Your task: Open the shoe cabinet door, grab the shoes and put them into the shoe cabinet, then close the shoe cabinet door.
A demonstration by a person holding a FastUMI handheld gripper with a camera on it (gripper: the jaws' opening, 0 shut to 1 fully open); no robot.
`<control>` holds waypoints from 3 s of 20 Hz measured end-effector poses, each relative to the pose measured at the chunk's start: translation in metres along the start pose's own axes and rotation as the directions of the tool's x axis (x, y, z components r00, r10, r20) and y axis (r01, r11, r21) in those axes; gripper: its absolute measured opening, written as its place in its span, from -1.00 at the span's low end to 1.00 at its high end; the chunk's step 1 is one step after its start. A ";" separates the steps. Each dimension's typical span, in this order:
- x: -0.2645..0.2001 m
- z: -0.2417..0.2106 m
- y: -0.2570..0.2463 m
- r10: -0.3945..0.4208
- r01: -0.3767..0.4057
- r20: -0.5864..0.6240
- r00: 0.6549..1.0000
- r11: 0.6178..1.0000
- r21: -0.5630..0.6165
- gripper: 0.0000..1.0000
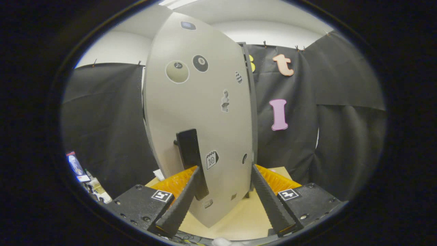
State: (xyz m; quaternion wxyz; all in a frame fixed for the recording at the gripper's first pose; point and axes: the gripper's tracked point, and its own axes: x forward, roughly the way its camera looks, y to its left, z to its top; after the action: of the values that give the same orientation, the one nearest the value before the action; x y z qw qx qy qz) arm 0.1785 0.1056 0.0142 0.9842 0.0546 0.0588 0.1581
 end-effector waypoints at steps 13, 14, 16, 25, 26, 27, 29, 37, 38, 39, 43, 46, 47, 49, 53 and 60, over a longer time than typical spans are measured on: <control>0.039 -0.007 0.079 0.039 -0.039 -0.003 0.999 0.999 -0.008 0.96; 0.037 -0.006 0.080 0.026 -0.026 0.002 1.000 1.000 -0.013 0.96; 0.030 -0.005 0.077 -0.013 0.013 0.011 1.000 1.000 -0.020 0.96; -0.035 0.017 0.060 -0.166 0.169 0.060 0.984 0.984 -0.051 0.96; -0.043 0.020 0.057 -0.186 0.190 0.072 0.980 0.980 -0.058 0.96; -0.052 0.025 0.051 -0.217 0.222 0.085 0.972 0.973 -0.062 0.96; -0.071 0.028 0.045 -0.258 0.265 0.098 0.961 0.963 -0.058 0.96; -0.136 0.026 0.029 -0.347 0.352 0.110 0.931 0.935 -0.033 0.96; -0.140 0.028 0.027 -0.351 0.358 0.120 0.929 0.933 -0.040 0.96; -0.144 0.029 0.027 -0.353 0.361 0.128 0.927 0.932 -0.042 0.96; -0.150 0.025 0.036 -0.331 0.339 0.124 0.936 0.940 -0.048 0.96; -0.152 0.026 0.037 -0.327 0.337 0.127 0.936 0.939 -0.063 0.96; -0.153 0.027 0.039 -0.320 0.329 0.124 0.939 0.942 -0.065 0.96; -0.154 0.028 0.045 -0.303 0.312 0.125 0.945 0.948 -0.066 0.96; -0.158 0.029 0.045 -0.289 0.298 0.130 0.949 0.953 -0.060 0.96; -0.152 0.018 0.050 -0.276 0.282 0.102 0.956 0.958 -0.057 0.96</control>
State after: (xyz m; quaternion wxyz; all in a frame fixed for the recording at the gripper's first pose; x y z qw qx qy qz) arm 0.0221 0.1025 0.0534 0.9996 0.0179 0.0143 0.0168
